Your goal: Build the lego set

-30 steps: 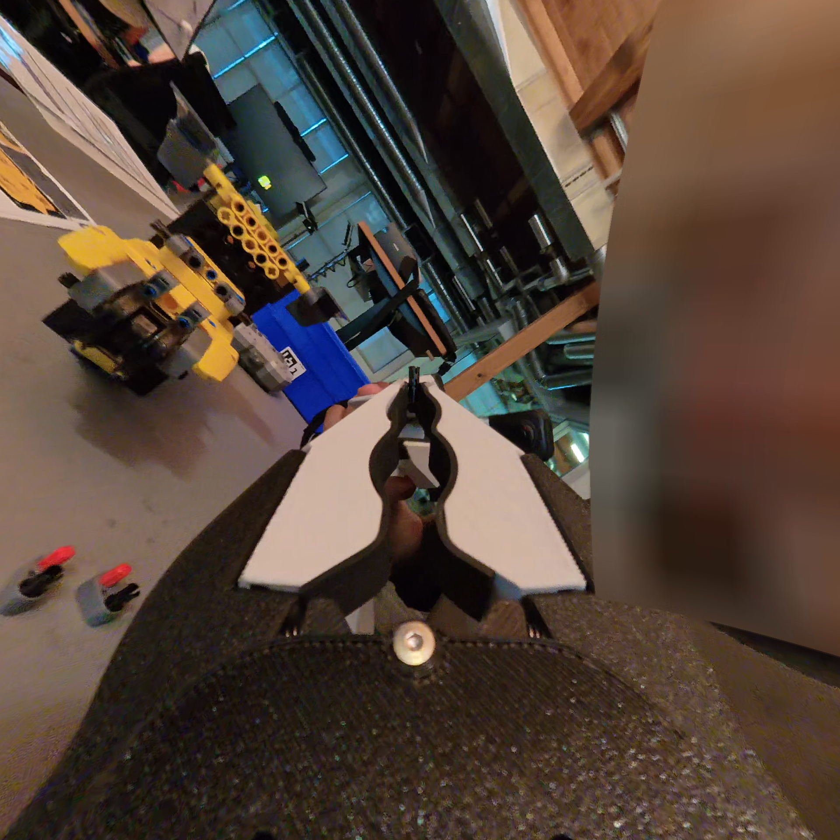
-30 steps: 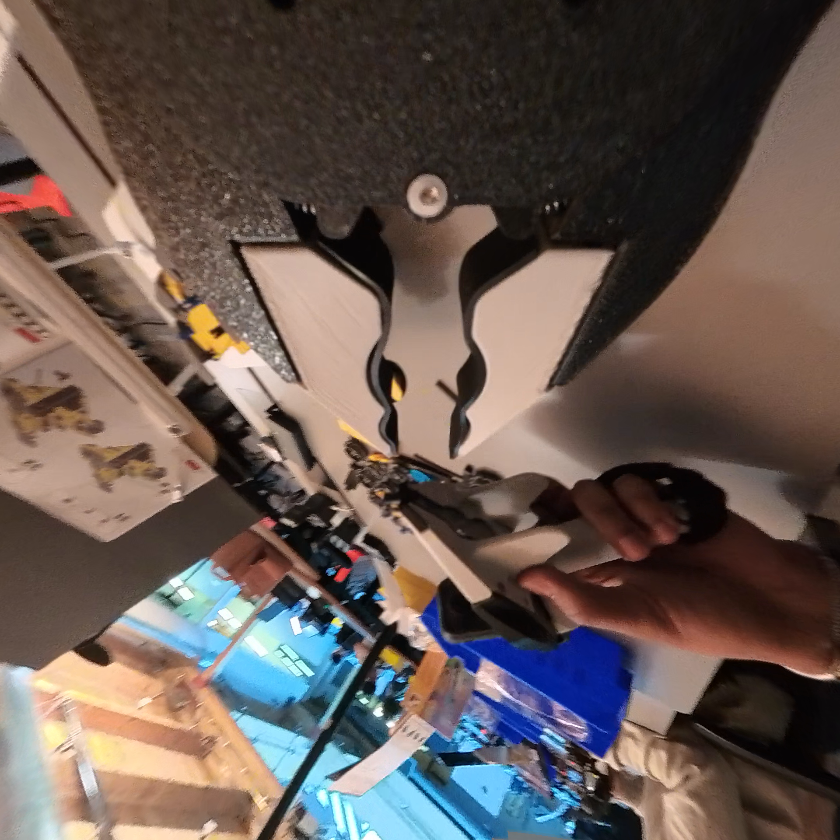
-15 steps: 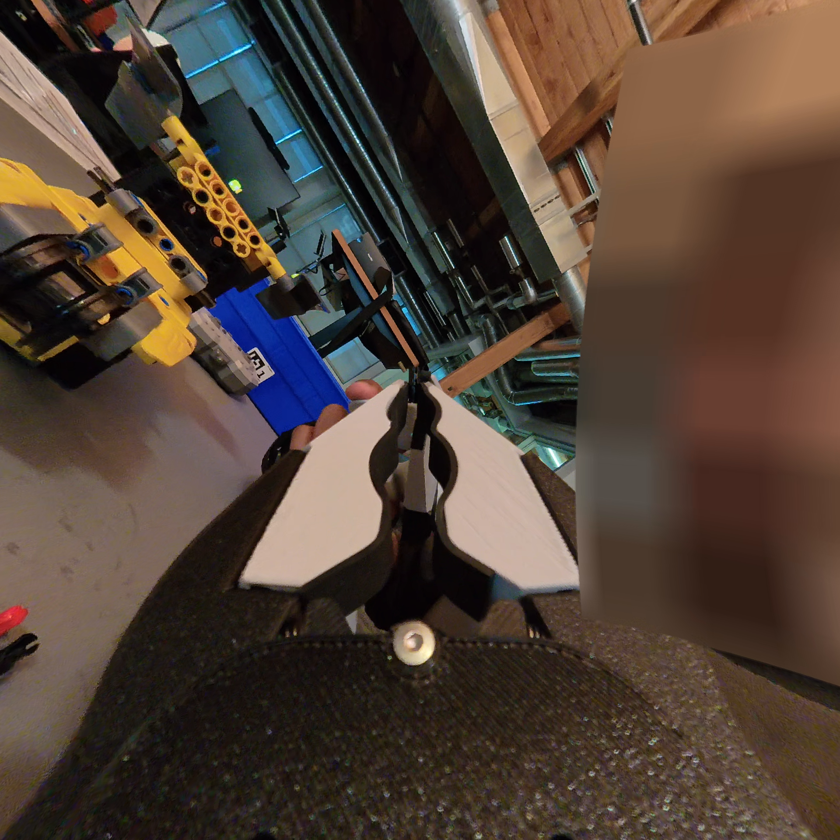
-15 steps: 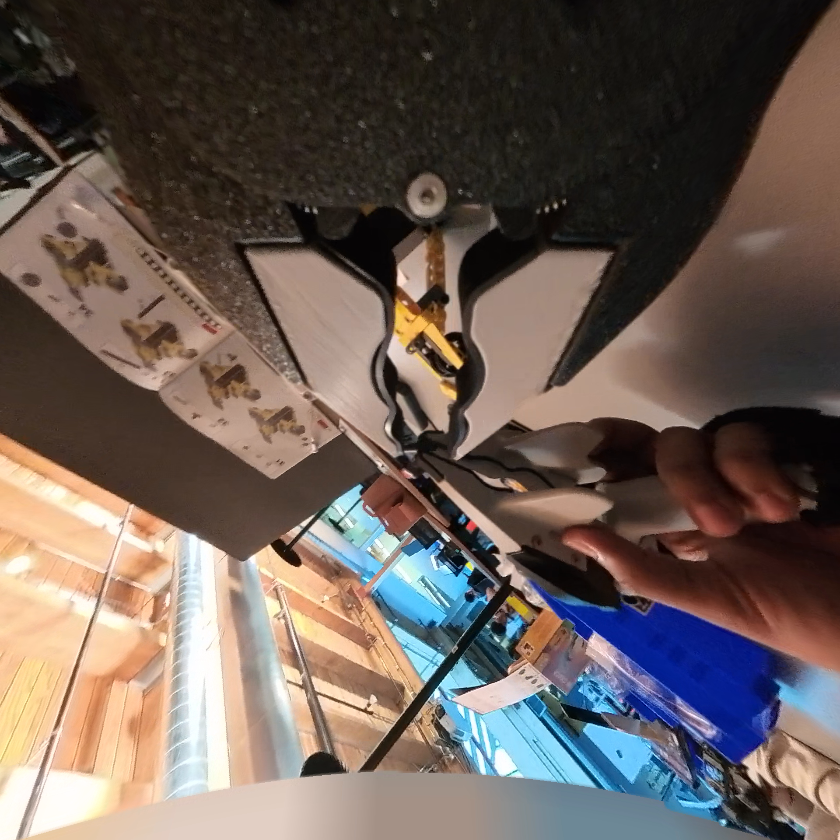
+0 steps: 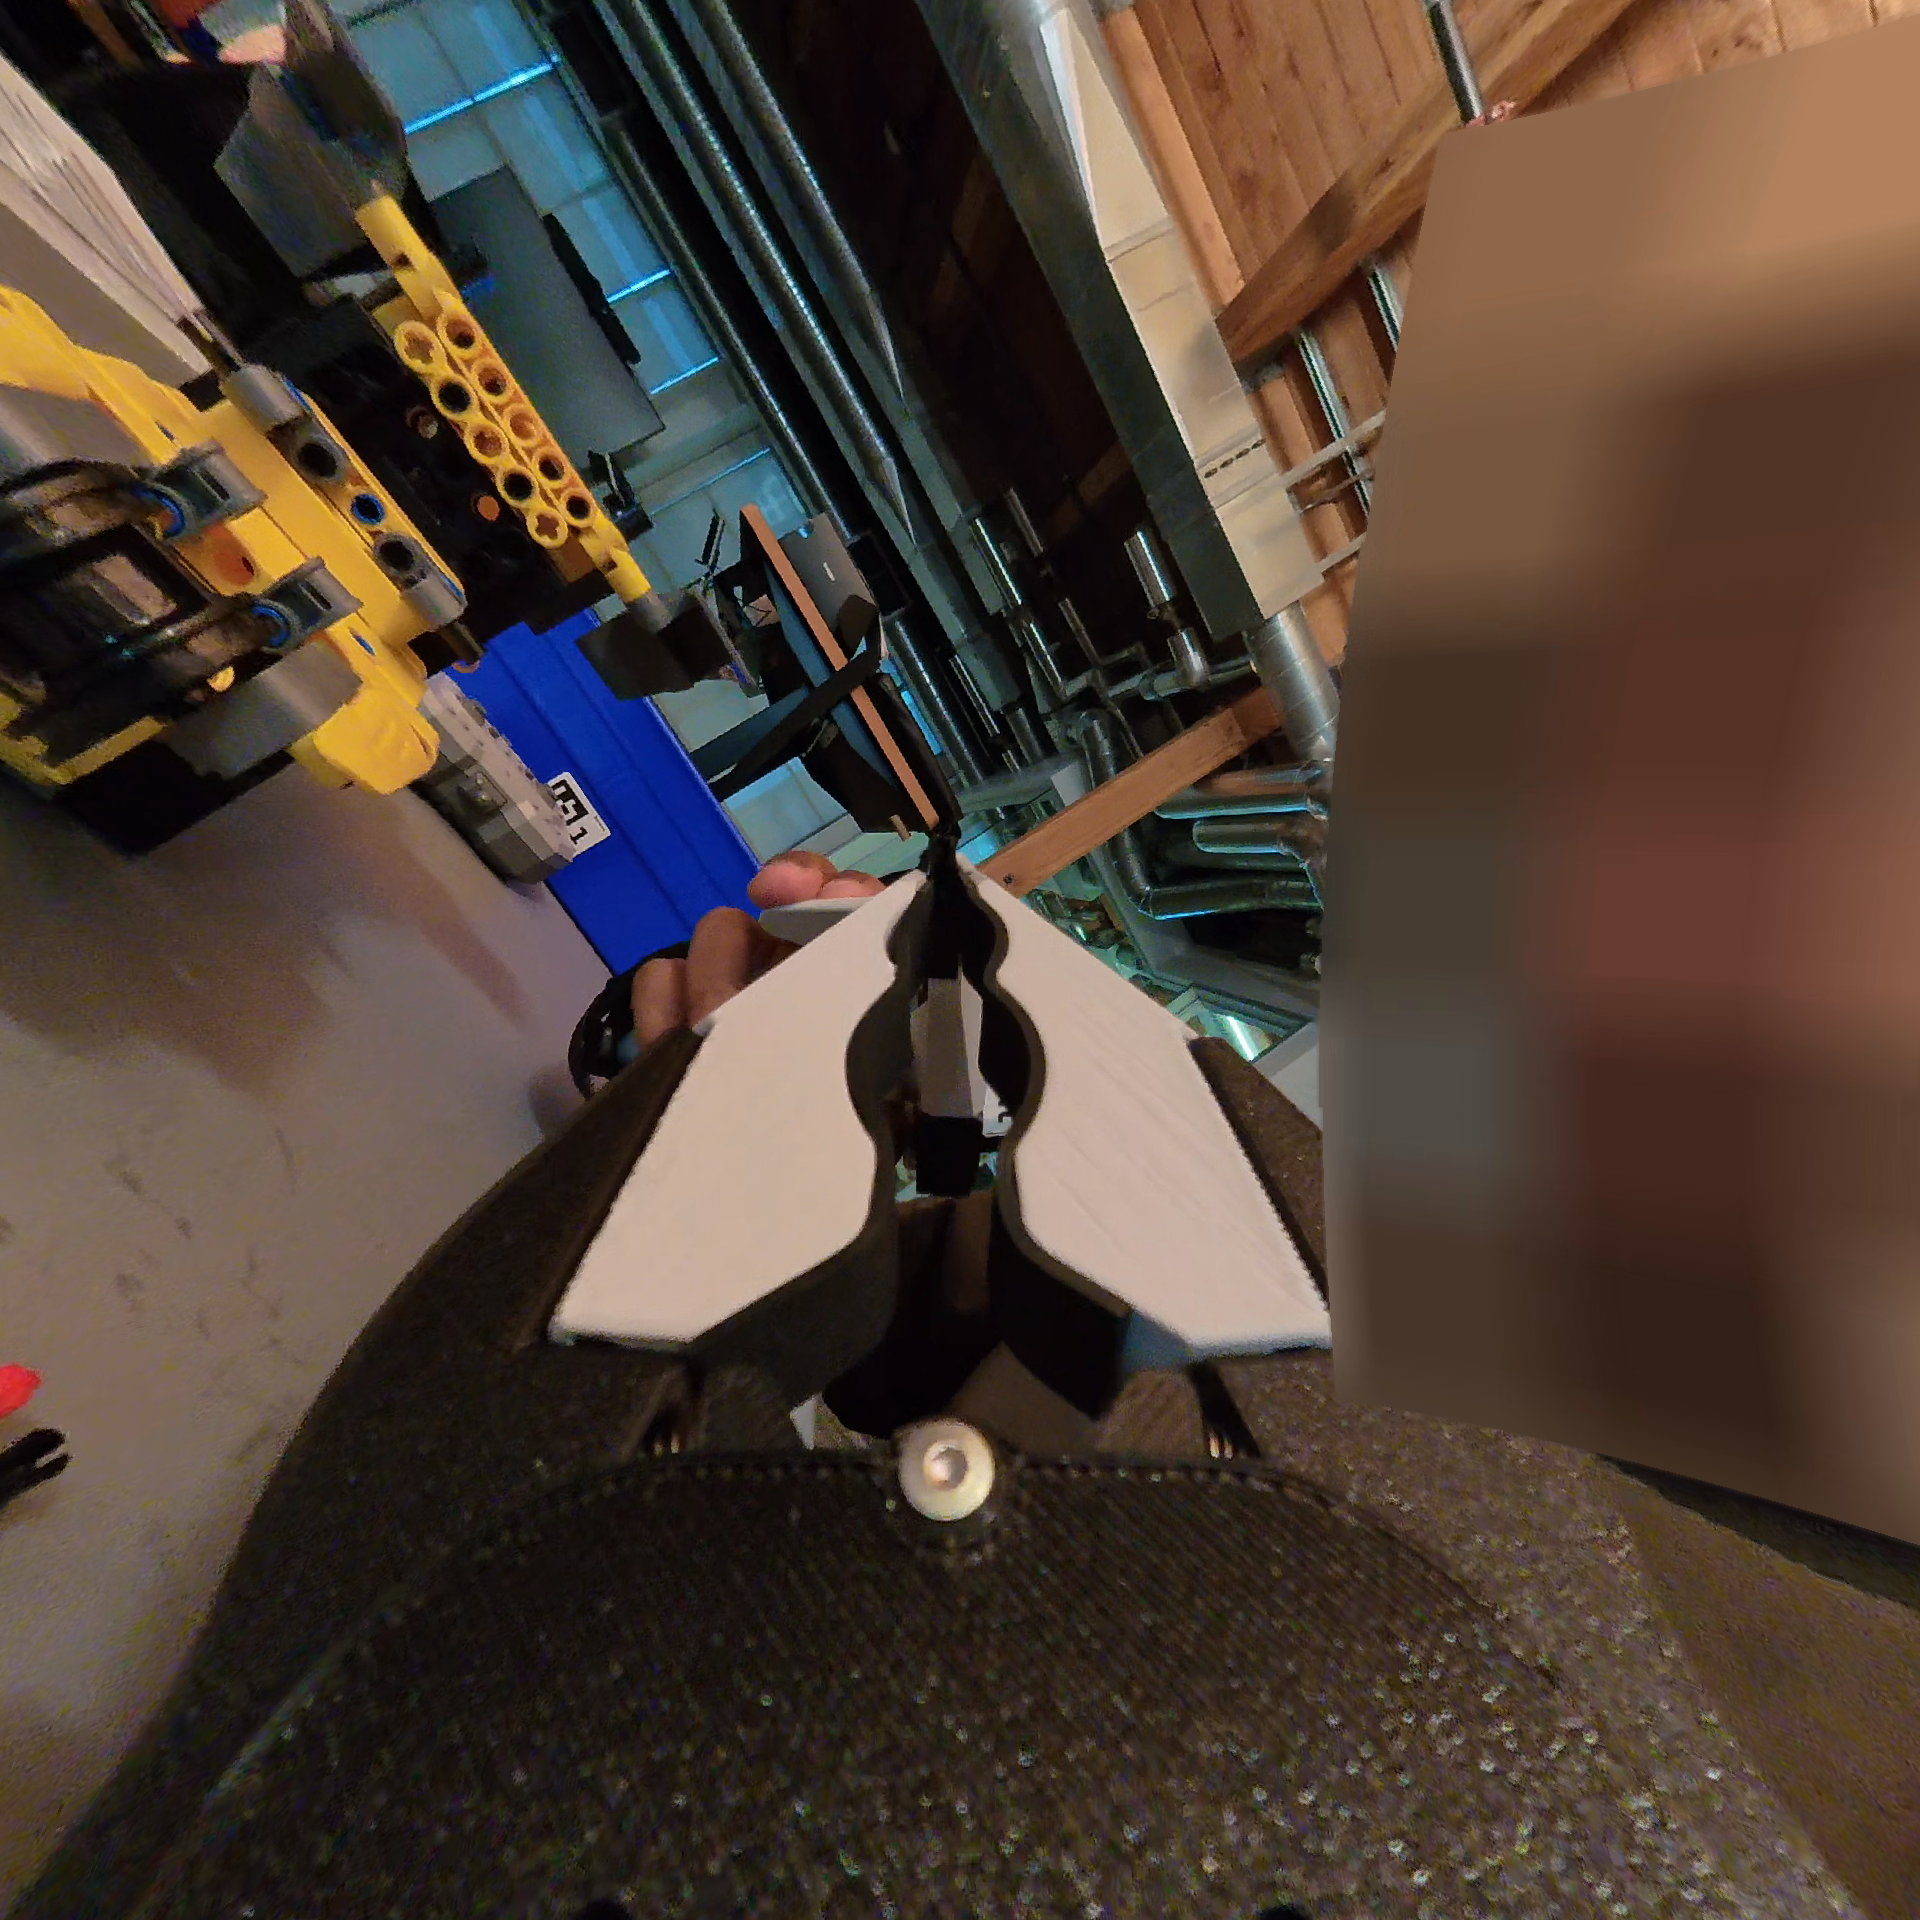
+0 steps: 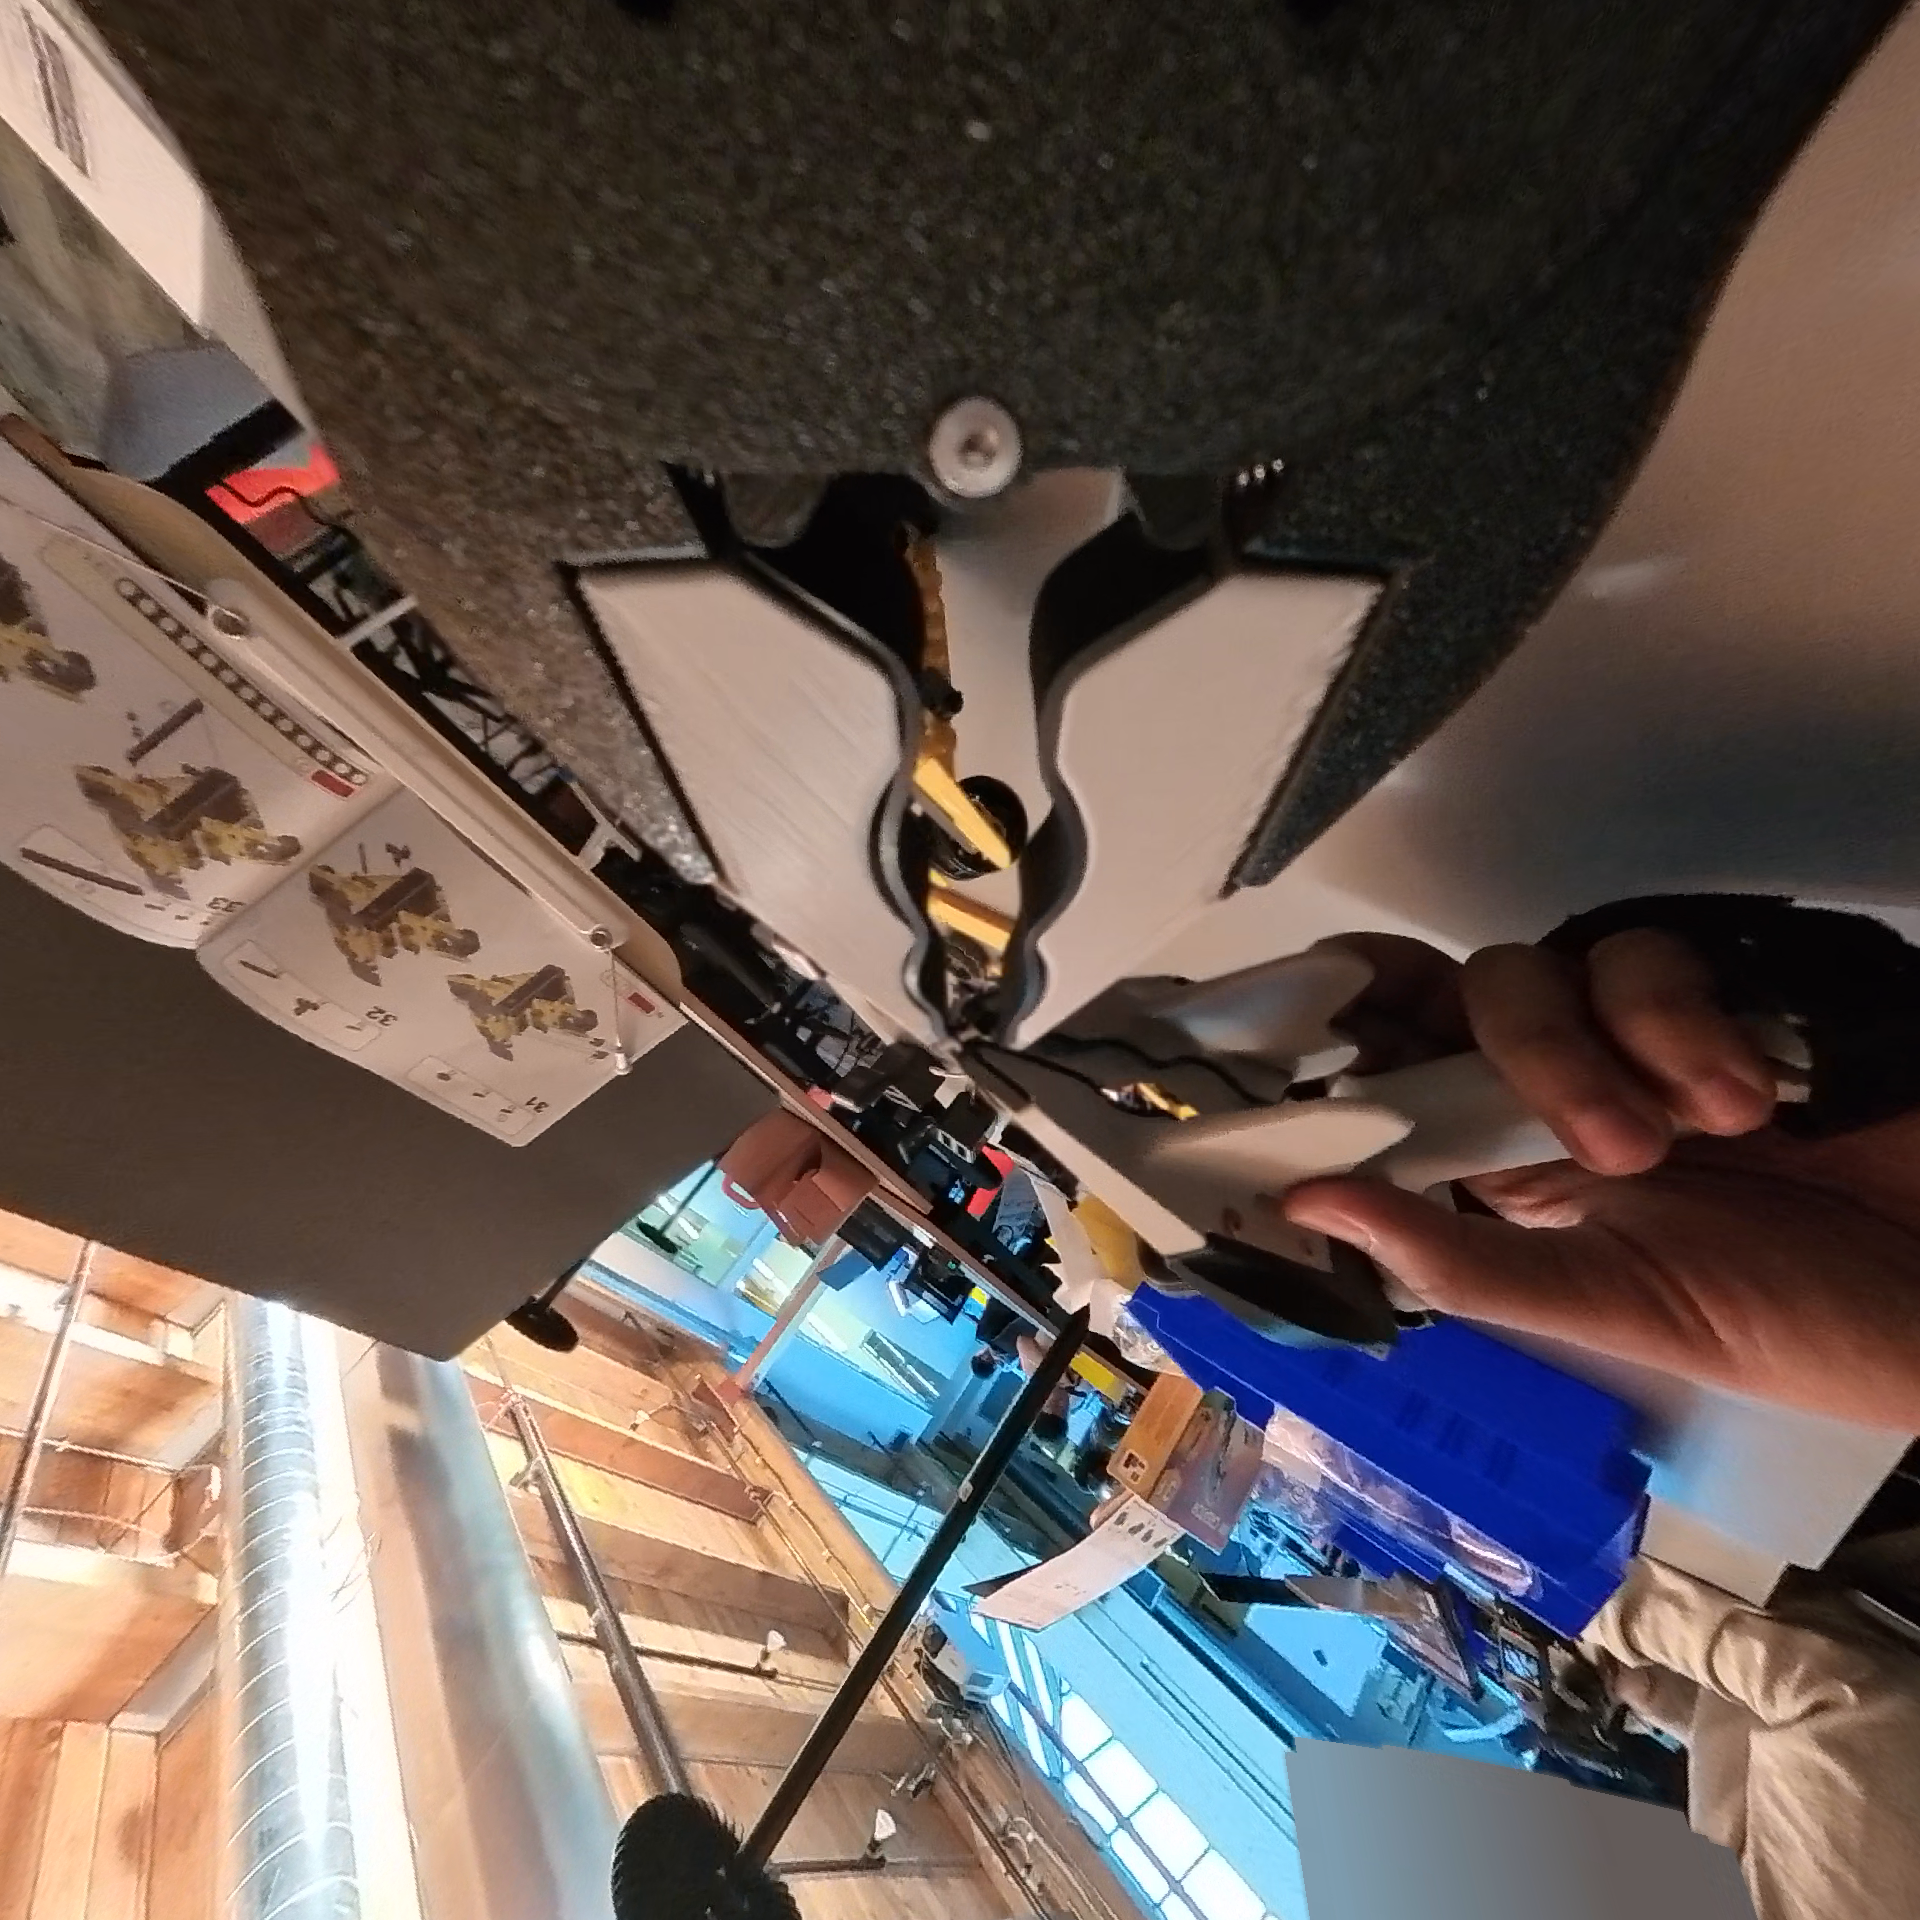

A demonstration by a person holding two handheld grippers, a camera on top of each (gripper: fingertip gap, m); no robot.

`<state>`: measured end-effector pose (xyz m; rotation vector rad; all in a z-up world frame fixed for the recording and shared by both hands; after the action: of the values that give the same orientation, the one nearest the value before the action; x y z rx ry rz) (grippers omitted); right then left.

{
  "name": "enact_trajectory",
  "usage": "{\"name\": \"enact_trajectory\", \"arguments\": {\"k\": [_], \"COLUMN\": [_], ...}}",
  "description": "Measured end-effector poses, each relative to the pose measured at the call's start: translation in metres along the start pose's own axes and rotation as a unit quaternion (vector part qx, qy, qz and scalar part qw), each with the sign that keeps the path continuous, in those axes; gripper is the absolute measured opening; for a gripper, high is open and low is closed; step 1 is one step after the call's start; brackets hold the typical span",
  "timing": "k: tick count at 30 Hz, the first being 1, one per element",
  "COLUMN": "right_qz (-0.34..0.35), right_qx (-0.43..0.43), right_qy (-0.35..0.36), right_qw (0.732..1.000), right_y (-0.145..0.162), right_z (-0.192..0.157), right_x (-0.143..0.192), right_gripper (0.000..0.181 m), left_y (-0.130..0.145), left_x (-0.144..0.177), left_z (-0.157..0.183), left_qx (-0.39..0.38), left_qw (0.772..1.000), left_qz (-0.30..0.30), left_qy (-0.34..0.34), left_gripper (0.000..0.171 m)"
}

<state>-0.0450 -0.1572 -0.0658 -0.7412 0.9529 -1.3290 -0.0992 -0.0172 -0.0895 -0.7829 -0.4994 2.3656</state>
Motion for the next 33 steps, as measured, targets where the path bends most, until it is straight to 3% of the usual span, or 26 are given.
{"name": "enact_trajectory", "arguments": {"k": [1, 11, 13, 17, 22, 33], "right_qz": [0.002, -0.008, -0.014, -0.025, -0.031, 0.000], "right_qx": [-0.003, -0.022, -0.053, -0.132, -0.217, -0.116], "right_qy": [-0.004, -0.033, -0.056, -0.094, -0.142, -0.106], "right_qw": [1.000, 0.999, 0.997, 0.986, 0.965, 0.988], "right_y": [0.000, 0.001, 0.000, -0.001, 0.002, 0.008], "right_z": [0.001, 0.004, 0.006, 0.012, 0.021, 0.011], "right_x": [0.001, 0.000, 0.000, -0.001, 0.000, 0.004], "right_gripper": [0.004, 0.004, 0.004, 0.003, 0.004, 0.009], "left_y": [-0.001, -0.004, -0.005, -0.008, -0.008, -0.005], "left_x": [0.001, 0.004, 0.005, 0.007, 0.006, 0.010], "left_z": [0.000, 0.001, 0.001, 0.003, 0.006, -0.002], "left_qx": [-0.001, -0.030, -0.033, -0.057, -0.077, -0.055], "left_qw": [1.000, 0.999, 0.999, 0.997, 0.994, 0.996], "left_qz": [0.001, -0.031, -0.035, -0.052, -0.073, -0.073], "left_qy": [0.000, -0.012, -0.009, -0.022, -0.024, -0.023], "left_gripper": [0.000, 0.000, 0.013, 0.000, 0.000, 0.000]}}
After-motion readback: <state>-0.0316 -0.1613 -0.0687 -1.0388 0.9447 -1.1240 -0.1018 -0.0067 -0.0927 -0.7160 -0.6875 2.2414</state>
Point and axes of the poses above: each gripper's, where its closed fingertips meet, x back along the fingers, y out of its underside, z = x × y across the jaws, the point moved 9 cm from there along x, back along the fingers, and after that the axes turned 9 degrees about -x, right-handed, at the moved point
